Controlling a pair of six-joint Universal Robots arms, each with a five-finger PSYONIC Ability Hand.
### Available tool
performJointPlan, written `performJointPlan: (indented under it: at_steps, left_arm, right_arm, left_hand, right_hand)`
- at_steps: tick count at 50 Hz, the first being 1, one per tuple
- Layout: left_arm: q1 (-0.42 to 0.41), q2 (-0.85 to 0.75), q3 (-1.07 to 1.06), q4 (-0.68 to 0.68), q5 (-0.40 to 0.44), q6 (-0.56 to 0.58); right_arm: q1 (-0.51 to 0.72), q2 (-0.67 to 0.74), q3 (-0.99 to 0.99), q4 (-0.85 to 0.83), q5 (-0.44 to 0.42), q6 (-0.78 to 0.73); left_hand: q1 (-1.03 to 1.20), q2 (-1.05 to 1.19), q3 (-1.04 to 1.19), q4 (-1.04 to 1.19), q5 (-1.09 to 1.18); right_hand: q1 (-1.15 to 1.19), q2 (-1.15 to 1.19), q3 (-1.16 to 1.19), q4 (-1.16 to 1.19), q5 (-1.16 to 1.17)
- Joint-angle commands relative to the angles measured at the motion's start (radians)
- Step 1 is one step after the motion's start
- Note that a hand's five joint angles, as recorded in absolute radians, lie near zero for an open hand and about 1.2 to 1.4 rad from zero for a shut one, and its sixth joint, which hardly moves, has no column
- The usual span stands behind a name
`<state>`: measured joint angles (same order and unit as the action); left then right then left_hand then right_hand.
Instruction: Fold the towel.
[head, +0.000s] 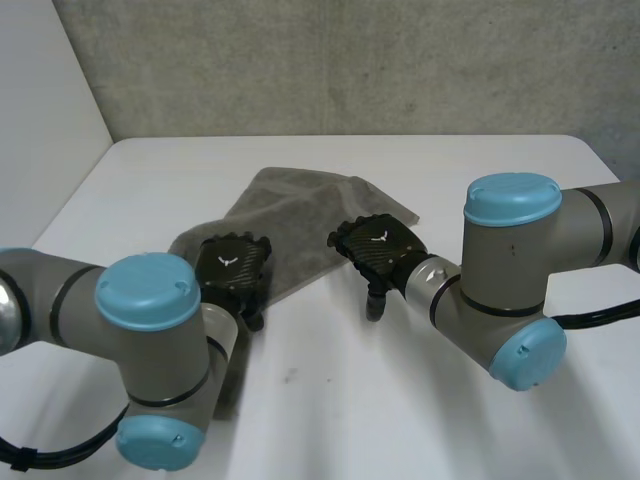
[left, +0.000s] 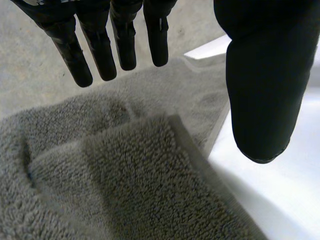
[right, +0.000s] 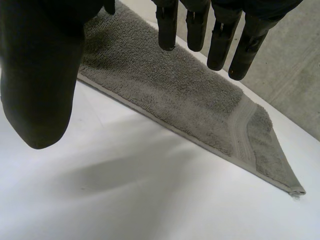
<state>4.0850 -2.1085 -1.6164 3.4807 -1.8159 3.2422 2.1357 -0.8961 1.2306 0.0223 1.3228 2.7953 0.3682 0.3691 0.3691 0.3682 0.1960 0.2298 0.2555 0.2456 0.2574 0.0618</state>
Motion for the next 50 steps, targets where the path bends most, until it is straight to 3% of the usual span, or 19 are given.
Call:
performJointPlan:
  at_steps: [1, 7, 19, 21, 24, 27, 32, 40, 50]
  left_arm:
    - [0.002, -0.054, 0.047, -0.002, -0.095, 0.007]
    - [0.003, -0.054, 0.053, -0.003, -0.122, 0.011]
    - [0.020, -0.027, 0.030, -0.035, -0.141, 0.016]
    - [0.023, -0.021, 0.029, -0.061, -0.143, 0.016]
    - [0.028, -0.018, 0.029, -0.072, -0.143, 0.016]
    - [0.048, -0.002, 0.032, -0.092, -0.141, 0.018]
    - [0.077, 0.040, 0.044, -0.114, -0.135, 0.048]
    - [0.063, 0.211, 0.046, -0.141, -0.129, 0.188]
    - [-0.001, 0.389, 0.061, -0.222, -0.129, 0.195]
  right_arm:
    - [-0.002, -0.012, 0.024, -0.018, -0.007, 0.027]
    - [-0.002, -0.011, 0.027, -0.021, -0.007, 0.023]
    - [-0.002, -0.001, 0.012, -0.036, -0.007, 0.020]
    - [-0.002, 0.005, -0.005, -0.036, -0.005, 0.026]
    - [-0.002, 0.013, -0.019, -0.036, -0.004, 0.027]
    - [-0.002, 0.034, -0.052, -0.033, 0.003, 0.039]
    - [-0.002, 0.042, -0.063, -0.033, -0.002, 0.070]
    - [-0.002, 0.055, -0.099, -0.024, -0.025, 0.243]
    - [0.016, 0.144, -0.229, -0.024, -0.119, 0.574]
  left_hand:
    - [0.106, 0.106, 0.106, 0.106, 0.104]
    - [0.180, 0.179, 0.179, 0.180, 0.178]
    - [0.553, 0.552, 0.552, 0.553, 0.551]
    - [0.711, 0.710, 0.710, 0.711, 0.708]
    - [0.770, 0.769, 0.769, 0.770, 0.768]
    - [1.027, 1.026, 1.026, 1.027, 1.025]
    - [1.028, 1.027, 1.027, 1.028, 1.026]
    - [1.028, 1.027, 1.027, 1.028, 1.026]
    - [1.028, 1.027, 1.027, 1.028, 1.026]
  right_hand:
    - [-0.055, -0.081, -0.071, -0.083, -0.062]
    - [-0.055, -0.081, -0.071, -0.083, -0.062]
    - [-0.055, -0.081, -0.071, -0.083, -0.062]
    - [-0.055, -0.081, -0.071, -0.083, -0.062]
    - [-0.055, -0.081, -0.071, -0.083, -0.062]
    - [-0.055, -0.081, -0.071, -0.083, -0.062]
    - [-0.055, -0.081, -0.071, -0.083, -0.062]
    - [-0.055, -0.081, -0.071, -0.083, -0.062]
    - [-0.055, -0.081, -0.071, -0.083, -0.062]
